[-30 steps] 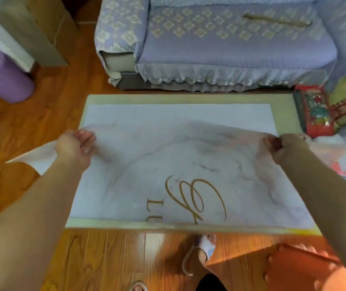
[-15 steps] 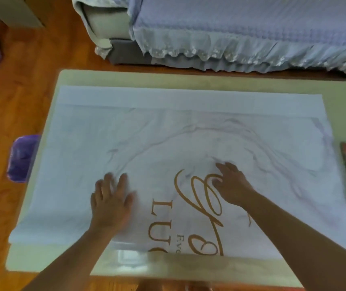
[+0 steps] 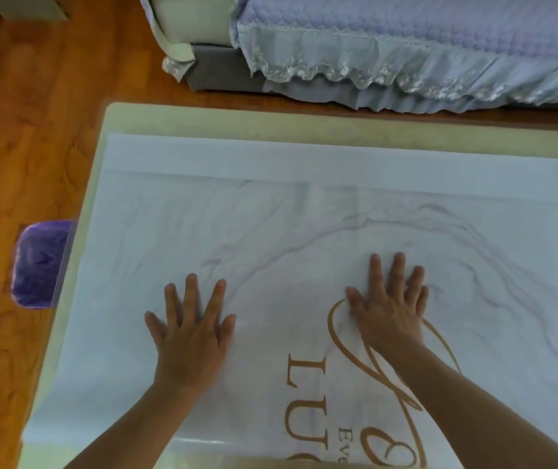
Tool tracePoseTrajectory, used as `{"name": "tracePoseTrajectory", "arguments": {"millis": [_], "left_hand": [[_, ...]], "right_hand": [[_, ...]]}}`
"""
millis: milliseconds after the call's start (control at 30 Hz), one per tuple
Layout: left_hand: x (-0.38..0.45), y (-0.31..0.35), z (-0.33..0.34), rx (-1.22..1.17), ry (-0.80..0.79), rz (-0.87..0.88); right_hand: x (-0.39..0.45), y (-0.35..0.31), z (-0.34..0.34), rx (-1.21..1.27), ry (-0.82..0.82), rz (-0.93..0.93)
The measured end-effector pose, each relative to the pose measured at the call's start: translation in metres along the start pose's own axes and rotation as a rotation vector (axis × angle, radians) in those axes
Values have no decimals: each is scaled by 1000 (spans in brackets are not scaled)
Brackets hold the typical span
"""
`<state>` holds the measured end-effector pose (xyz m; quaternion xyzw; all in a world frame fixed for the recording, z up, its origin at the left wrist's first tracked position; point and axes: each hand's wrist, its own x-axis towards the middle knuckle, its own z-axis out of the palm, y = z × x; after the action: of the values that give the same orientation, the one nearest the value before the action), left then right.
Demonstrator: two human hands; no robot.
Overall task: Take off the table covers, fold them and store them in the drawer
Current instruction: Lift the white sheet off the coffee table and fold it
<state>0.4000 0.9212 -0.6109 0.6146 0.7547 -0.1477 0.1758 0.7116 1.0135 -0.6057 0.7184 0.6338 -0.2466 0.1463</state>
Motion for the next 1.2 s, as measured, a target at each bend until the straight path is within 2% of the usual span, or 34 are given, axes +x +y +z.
{"name": "tracePoseTrajectory", "arguments": {"millis": [133, 233, 300, 367, 433, 600, 667, 733, 867, 1100, 1200], "left_hand": [[1, 11, -11, -18, 13, -30], [19, 12, -32, -71, 171, 71], [62, 9, -48, -101, 302, 204], [123, 3, -68, -133, 354, 273], [178, -3, -94, -94, 325, 304], [239, -11, -144, 112, 54, 270], [242, -10, -151, 94, -17, 249], [241, -10, -152, 85, -48, 255], [252, -6, -158, -112, 86, 220], [281, 5, -156, -51, 245, 147], [281, 1, -150, -128, 294, 99]], "right_hand": [[8, 0, -9, -11, -6, -32], [27, -9, -29, -17, 188, -199], [60, -24, -51, 29, 319, -332], [101, -41, -76, 57, 374, -394], [134, -57, -103, 40, 289, -387], [167, -63, -130, -46, 72, -356], [168, -59, -132, -65, 38, -326], [168, -50, -129, -52, 90, -325], [184, -47, -125, -2, 279, -334], [220, -75, -135, 19, 345, -214], [221, -75, -127, 4, 386, -173]]}}
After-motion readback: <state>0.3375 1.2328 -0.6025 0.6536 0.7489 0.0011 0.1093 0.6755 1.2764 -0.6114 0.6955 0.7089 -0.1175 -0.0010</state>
